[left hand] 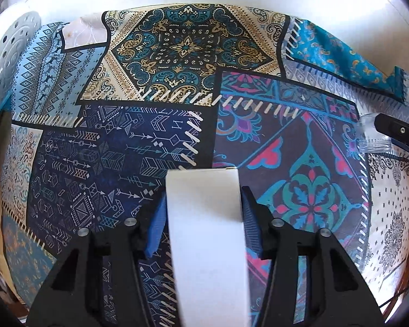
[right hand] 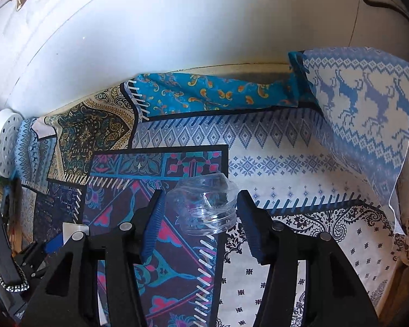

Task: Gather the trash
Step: 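Grasp the white card strip with the left tool while the right tool grasps the clear cup, then carry the card strip and clear cup down over the floor bin with both tools, then open both tools to drop the cup and card strip into the bin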

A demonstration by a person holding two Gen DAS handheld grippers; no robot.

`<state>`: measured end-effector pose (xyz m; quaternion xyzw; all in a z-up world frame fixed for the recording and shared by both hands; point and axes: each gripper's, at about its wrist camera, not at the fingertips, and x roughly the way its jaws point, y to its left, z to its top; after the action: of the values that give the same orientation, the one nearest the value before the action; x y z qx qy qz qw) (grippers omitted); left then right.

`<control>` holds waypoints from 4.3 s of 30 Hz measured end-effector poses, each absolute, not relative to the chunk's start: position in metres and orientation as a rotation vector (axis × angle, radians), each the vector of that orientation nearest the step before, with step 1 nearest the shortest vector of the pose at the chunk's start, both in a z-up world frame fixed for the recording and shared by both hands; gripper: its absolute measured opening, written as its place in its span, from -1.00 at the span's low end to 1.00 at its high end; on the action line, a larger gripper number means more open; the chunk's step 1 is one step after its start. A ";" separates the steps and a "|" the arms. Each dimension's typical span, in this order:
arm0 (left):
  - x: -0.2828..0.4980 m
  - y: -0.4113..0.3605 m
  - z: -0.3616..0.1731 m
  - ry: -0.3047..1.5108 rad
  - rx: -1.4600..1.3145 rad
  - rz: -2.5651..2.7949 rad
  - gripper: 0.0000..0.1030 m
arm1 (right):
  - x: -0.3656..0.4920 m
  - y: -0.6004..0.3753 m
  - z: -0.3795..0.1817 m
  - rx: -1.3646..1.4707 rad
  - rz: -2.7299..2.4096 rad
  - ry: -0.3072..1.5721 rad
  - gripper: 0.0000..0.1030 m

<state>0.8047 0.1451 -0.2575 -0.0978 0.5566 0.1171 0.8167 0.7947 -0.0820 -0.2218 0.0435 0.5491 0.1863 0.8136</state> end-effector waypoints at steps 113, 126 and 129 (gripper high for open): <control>0.400 0.045 -0.792 1.260 -0.376 0.061 -0.04 | 0.318 -0.157 -0.743 0.164 0.385 1.392 0.06; 0.403 0.025 -0.839 1.342 -0.315 -0.022 -0.02 | 0.318 -0.151 -0.742 0.162 0.396 1.366 0.06; 0.396 0.020 -0.834 1.359 -0.332 -0.024 -0.01 | 0.318 -0.148 -0.734 0.170 0.399 1.351 0.06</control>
<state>0.3957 0.0205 -0.8338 -0.1527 0.6254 -0.0113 0.7651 0.3182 -0.1484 -0.7343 0.0782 0.6203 0.1831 0.7586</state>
